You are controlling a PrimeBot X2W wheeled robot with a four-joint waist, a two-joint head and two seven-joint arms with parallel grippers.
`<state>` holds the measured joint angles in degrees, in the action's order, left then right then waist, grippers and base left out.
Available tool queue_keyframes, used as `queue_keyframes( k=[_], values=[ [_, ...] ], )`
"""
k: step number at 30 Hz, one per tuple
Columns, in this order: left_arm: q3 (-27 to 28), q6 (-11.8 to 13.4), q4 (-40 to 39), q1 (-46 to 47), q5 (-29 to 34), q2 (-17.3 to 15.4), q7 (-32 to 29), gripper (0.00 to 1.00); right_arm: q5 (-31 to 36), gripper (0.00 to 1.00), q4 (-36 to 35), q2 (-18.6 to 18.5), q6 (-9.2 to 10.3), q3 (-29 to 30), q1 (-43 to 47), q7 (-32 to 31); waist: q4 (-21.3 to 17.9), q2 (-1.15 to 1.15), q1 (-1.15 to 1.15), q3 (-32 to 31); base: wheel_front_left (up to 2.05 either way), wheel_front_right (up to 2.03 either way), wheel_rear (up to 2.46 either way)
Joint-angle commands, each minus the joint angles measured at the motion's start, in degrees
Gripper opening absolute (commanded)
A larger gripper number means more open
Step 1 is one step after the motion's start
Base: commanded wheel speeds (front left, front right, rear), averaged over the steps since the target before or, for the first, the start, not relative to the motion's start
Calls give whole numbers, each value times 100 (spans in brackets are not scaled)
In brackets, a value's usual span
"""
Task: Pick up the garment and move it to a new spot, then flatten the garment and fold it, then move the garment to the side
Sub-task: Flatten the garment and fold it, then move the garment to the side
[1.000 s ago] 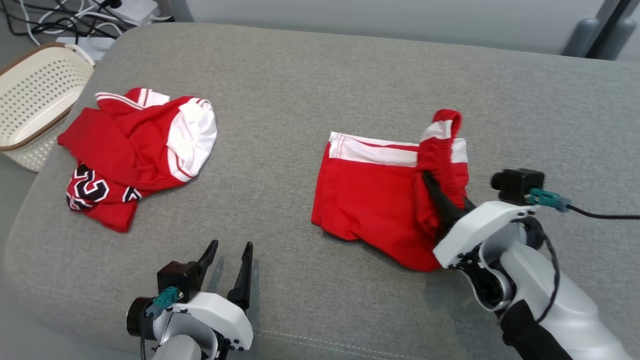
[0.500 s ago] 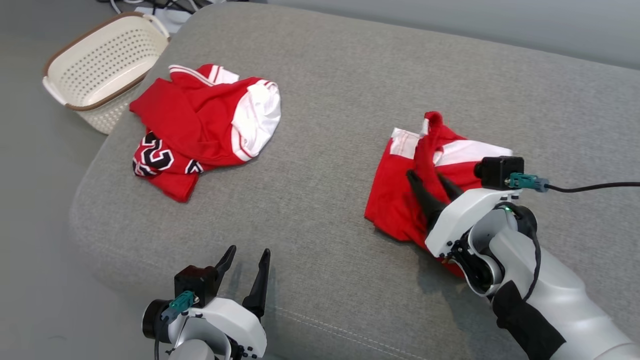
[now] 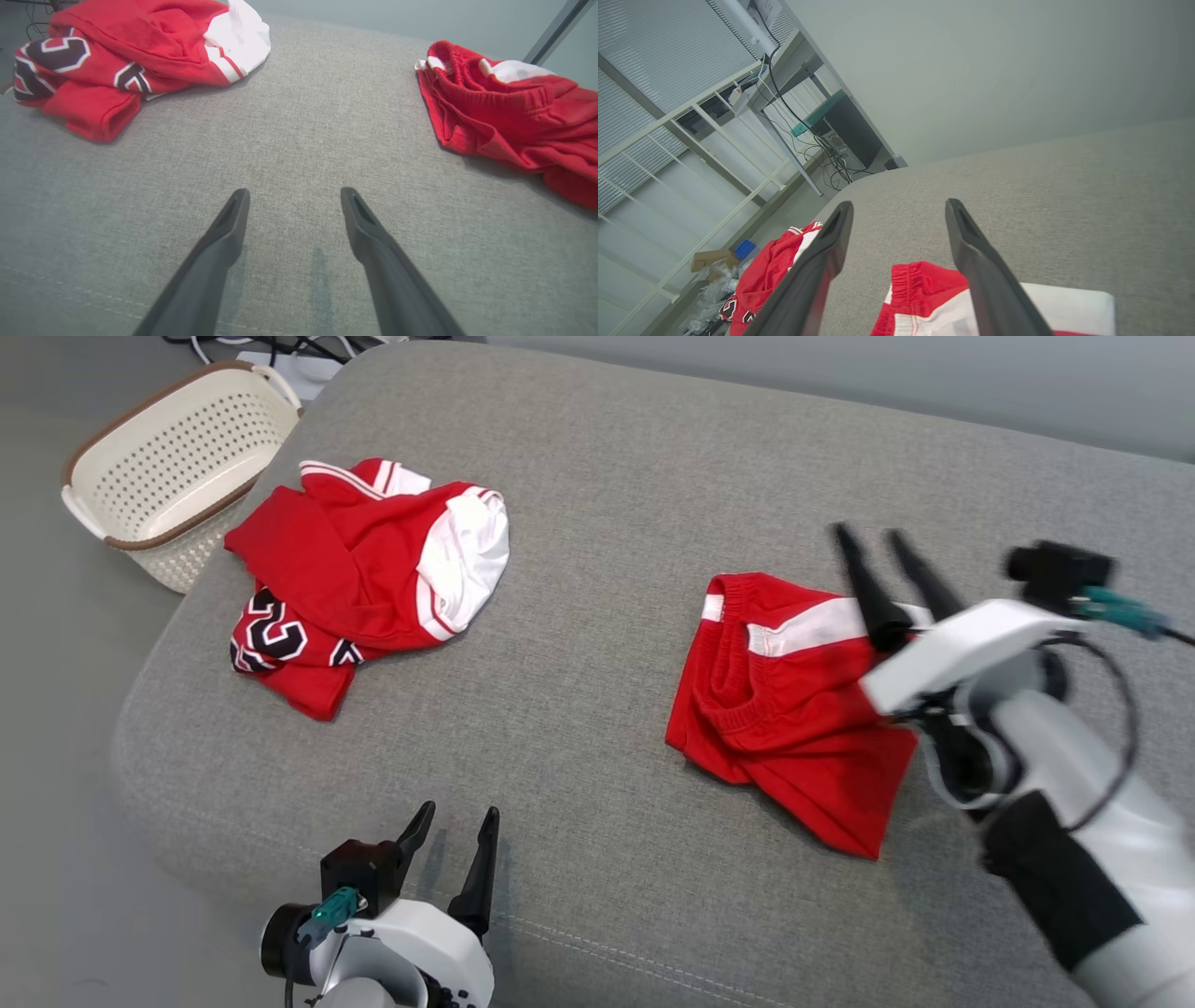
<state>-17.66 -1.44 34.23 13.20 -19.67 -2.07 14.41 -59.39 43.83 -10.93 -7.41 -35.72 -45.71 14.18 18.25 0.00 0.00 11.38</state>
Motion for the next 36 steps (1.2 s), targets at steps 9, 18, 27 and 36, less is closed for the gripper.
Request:
queue_keyframes(
  k=[9,18,27,36],
  values=[
    [146,2,-148,55,96,-81,59,100,290,100,-10,-234,-8,776,1231,81,-107,0,0,-71,0,0,0],
    [103,-17,-172,81,60,-81,59,100,94,100,384,2,-8,570,1467,81,48,0,0,-7,0,0,0],
    [169,-25,-204,34,62,-81,59,100,-293,0,590,32,-8,198,1328,69,283,0,0,54,0,0,0],
    [290,-26,-257,-11,138,-81,59,100,-463,0,370,-147,-8,129,1368,79,63,0,0,-160,0,0,0]
  ],
)
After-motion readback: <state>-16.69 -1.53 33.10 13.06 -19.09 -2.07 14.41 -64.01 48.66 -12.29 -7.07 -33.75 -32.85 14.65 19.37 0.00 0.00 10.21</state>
